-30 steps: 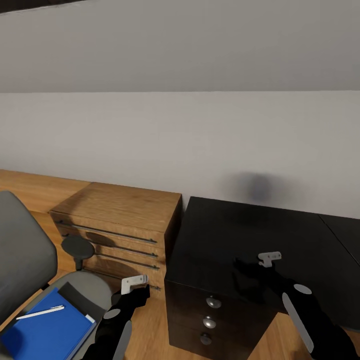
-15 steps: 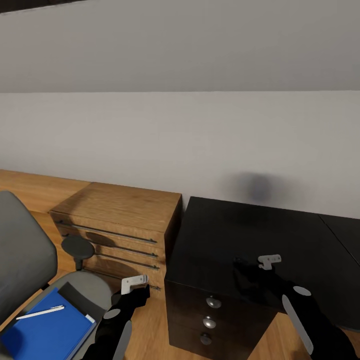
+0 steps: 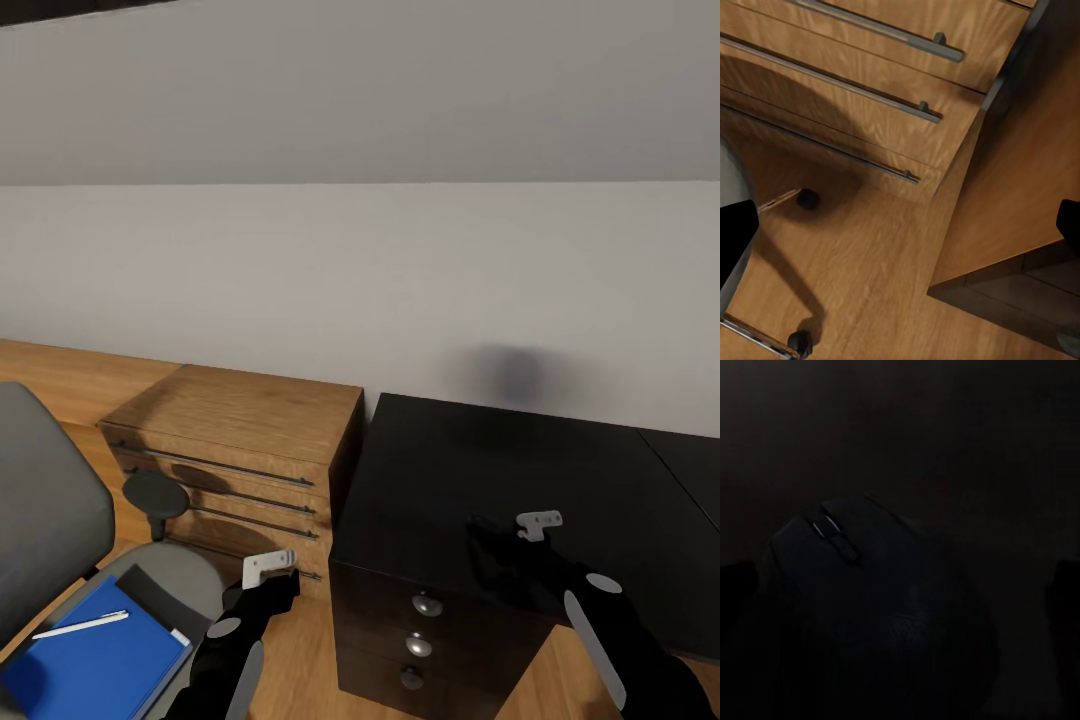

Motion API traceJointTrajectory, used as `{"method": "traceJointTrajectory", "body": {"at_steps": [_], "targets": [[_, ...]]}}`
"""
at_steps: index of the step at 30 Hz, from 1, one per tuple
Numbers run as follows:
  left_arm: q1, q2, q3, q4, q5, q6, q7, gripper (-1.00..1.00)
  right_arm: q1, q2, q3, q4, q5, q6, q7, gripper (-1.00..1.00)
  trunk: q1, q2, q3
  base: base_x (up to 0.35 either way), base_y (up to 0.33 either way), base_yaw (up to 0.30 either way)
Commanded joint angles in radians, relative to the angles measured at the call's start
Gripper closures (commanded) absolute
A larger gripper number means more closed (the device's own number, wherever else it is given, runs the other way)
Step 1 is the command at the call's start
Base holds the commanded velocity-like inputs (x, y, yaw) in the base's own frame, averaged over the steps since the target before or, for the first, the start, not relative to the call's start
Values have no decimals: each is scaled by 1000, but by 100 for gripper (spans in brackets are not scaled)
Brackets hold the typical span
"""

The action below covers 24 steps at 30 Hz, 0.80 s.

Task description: In the bedroom, organize the workspace by keeping the computer under the desk, ensuring the monitor is on the desk, placing the keyboard on the desk next to the monitor, placing the mouse on the desk next to the keyboard, moving the folder from the swivel chair onto the desk next to the mouse, stacking the notebook on top of the folder with the pen on top of the notebook, and positioning the swivel chair next to the desk.

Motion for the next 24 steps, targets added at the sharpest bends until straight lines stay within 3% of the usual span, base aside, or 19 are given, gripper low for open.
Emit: {"method": "traceJointTrajectory", "body": {"at_steps": [1,12,13,24], "targets": [[-1,0,-2,-1,9,4,9,-100,0,0,-1,4,-9,13,3,-100,0,0,-1,0,0,0],[-1,0,-2,-1,9,4,9,-100,0,0,-1,9,-9,13,3,-100,0,0,-1,0,0,0],[-1,0,-2,-1,9,4,9,-100,0,0,-1,10,-11,13,3,100,0,0,-1,0,0,0],[-1,0,-2,-1,9,4,9,-100,0,0,-1,6,-13,12,9,100,0,0,-1,0,0,0]]}}
